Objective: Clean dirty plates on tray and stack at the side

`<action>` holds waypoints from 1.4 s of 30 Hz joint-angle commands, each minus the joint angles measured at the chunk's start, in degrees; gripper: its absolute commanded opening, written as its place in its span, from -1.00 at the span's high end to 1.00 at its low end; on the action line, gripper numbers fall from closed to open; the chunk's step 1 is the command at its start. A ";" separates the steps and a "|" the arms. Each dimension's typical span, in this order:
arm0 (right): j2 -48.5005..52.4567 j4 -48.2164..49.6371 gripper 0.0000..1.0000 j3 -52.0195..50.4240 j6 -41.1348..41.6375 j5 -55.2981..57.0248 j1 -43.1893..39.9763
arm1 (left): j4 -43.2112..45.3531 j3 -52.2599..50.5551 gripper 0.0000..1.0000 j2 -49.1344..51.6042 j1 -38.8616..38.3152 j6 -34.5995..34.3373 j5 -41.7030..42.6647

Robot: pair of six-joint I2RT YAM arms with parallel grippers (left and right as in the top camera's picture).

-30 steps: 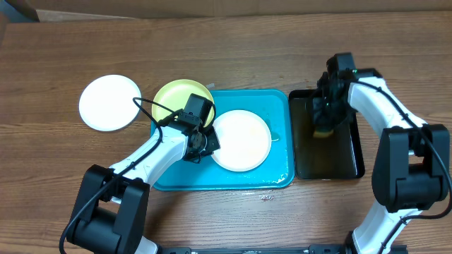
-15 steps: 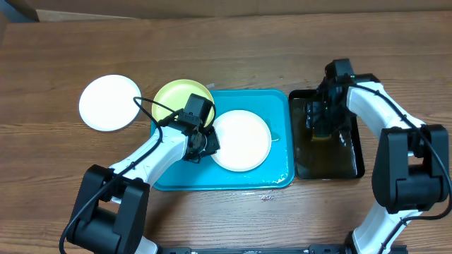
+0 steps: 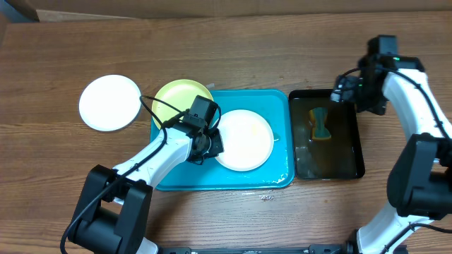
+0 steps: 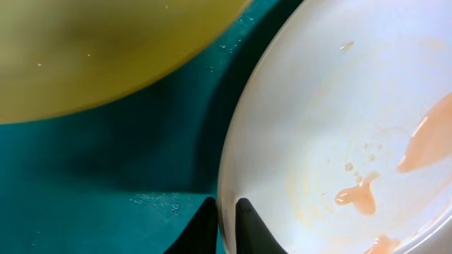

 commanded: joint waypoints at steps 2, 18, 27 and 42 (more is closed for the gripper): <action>-1.25 0.37 -1.00 0.63 0.66 0.28 -2.62 | 0.15 0.79 0.86 0.57 -0.61 1.20 -0.98; -1.25 1.18 -1.00 0.63 0.63 0.31 -3.39 | -12.41 18.93 0.92 -0.83 1.88 11.69 -1.42; -1.25 1.18 -1.00 0.63 0.63 0.31 -3.39 | -12.39 20.50 0.92 -0.83 2.75 11.67 -2.47; -1.25 6.73 -1.00 0.63 9.33 -0.13 -9.20 | -11.13 28.98 0.92 -0.83 0.17 13.14 -2.54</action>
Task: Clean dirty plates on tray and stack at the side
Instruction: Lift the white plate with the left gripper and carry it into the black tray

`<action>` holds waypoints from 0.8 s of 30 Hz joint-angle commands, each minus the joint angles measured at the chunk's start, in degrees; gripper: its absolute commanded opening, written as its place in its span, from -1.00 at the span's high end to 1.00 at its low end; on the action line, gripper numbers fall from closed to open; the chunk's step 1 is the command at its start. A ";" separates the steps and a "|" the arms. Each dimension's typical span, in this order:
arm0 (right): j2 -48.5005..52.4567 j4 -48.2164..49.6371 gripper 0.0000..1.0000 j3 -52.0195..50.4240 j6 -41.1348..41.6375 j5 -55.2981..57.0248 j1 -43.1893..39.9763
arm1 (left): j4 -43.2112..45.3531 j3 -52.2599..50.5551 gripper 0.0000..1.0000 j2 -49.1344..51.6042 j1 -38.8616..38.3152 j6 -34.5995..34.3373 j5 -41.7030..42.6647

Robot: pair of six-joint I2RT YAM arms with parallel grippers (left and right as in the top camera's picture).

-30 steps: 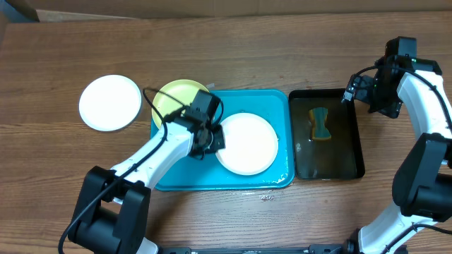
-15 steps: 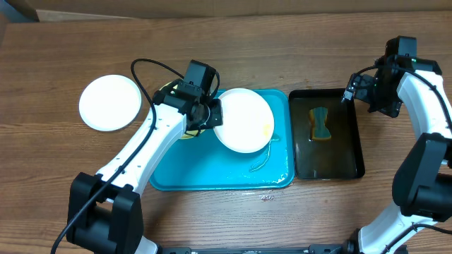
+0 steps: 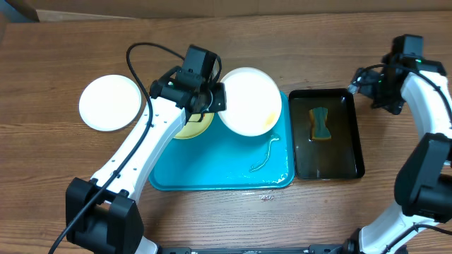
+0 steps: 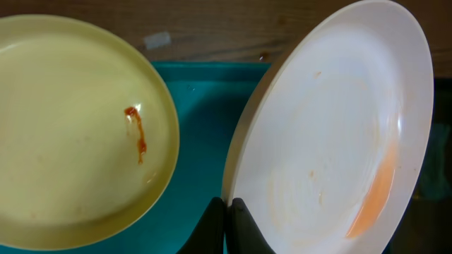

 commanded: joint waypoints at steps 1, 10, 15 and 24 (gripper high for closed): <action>-1.25 1.44 -1.00 0.63 4.68 0.17 -4.76 | 1.49 2.10 0.92 -0.79 -2.27 1.25 -0.20; -1.25 1.46 -1.00 0.63 4.68 0.20 -10.64 | 8.79 2.08 0.92 -0.74 -12.87 1.31 -9.40; -1.25 1.46 -1.00 0.63 4.68 0.20 -10.75 | 12.02 2.08 0.92 -0.66 -21.73 5.01 -23.02; -1.25 1.46 -1.00 0.63 4.68 0.20 -10.75 | 22.10 2.08 0.92 1.14 -39.04 25.99 -50.97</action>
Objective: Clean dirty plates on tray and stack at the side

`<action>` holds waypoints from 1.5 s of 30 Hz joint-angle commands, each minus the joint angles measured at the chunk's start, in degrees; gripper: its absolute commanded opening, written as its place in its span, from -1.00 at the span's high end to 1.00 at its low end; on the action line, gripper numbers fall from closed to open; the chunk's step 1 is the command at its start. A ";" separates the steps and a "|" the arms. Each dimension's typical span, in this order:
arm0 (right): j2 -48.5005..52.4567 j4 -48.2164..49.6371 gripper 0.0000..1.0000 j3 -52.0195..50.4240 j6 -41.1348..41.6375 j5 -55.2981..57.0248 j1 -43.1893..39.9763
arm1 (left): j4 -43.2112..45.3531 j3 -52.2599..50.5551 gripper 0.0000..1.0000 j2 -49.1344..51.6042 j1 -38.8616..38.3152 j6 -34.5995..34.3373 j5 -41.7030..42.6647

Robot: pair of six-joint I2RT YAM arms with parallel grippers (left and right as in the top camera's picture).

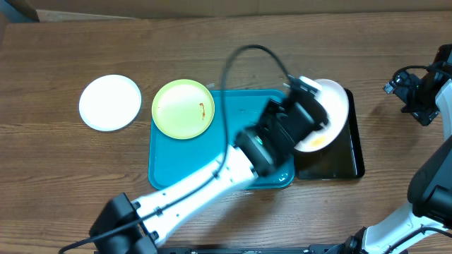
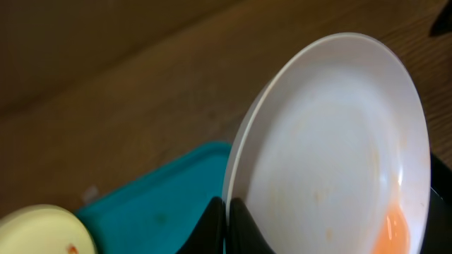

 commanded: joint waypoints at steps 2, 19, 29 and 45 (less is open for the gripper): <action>-1.25 0.28 -1.00 0.63 0.26 0.00 0.13 | 5.27 1.31 0.92 1.92 -6.80 18.03 -19.37; -1.25 0.28 -1.00 0.63 0.26 0.00 0.13 | 37.94 1.31 0.92 7.96 -12.04 54.05 -34.32; -1.25 0.48 -1.00 0.63 0.26 0.00 0.13 | 31.30 1.31 0.91 7.96 -11.80 36.13 -34.16; -1.25 0.48 -1.00 0.63 0.26 0.00 0.15 | 0.57 1.36 0.92 0.74 4.83 -8.07 18.91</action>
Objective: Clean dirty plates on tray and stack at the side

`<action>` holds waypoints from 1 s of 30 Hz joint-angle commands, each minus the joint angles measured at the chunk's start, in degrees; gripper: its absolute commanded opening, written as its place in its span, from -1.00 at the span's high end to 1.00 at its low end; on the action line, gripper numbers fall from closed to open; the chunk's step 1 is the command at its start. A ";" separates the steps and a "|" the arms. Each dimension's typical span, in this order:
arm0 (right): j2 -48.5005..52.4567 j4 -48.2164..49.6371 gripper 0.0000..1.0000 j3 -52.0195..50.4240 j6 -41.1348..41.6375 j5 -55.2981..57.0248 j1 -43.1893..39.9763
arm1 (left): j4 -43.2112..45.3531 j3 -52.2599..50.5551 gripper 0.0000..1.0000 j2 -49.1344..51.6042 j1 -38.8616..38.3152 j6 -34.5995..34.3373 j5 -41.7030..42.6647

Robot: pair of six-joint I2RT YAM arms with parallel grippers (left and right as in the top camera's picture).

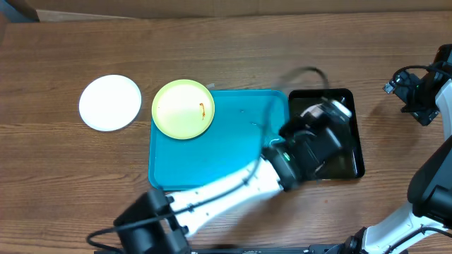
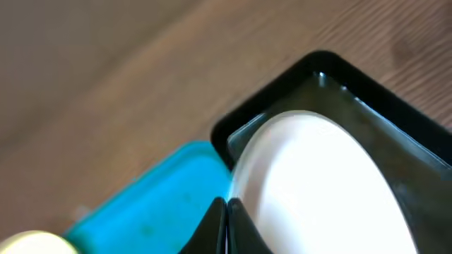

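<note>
My left gripper [image 2: 227, 224] is shut on the rim of a white plate [image 2: 318, 183], which sits tilted inside the black wash basin [image 1: 355, 161]. In the overhead view my left arm covers nearly all of that plate, and the sponge is hidden. A yellow-green plate [image 1: 183, 108] with a red smear lies at the far left corner of the teal tray [image 1: 205, 162]. My right gripper [image 1: 411, 90] hangs above the table, far to the right of the basin; its jaws cannot be made out.
A clean white plate [image 1: 109, 102] lies on the wooden table left of the tray. The basin stands tight against the tray's right edge, and its rim [image 2: 332, 62] shows dark liquid inside. My left arm reaches across the tray's near right corner.
The white plate was held tilted above the far end of the basin. Now it is down inside the basin, still in my left gripper. The right arm has not moved.
My left gripper gripped the edge of the soiled white plate lying on the tray. Then it held the plate raised over the tray's far edge, beside the yellow-green plate. Later the plate hung over the basin, and now it is inside. My right arm moved away right.
</note>
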 commanded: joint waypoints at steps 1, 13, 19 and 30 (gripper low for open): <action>-1.25 0.37 -1.00 0.63 0.22 0.11 0.15 | -2.29 0.85 0.92 -5.75 9.60 -11.91 22.67; -1.25 0.55 -1.00 0.63 0.22 0.11 0.15 | -13.64 0.87 0.46 -6.78 49.79 -16.20 69.94; -1.25 0.63 -1.00 0.63 0.22 0.13 0.15 | -21.51 0.87 -0.15 -6.78 51.19 -10.47 67.32; -1.25 0.57 -1.00 0.63 0.22 0.11 0.15 | -31.34 10.95 -0.22 -5.05 32.04 -12.13 49.03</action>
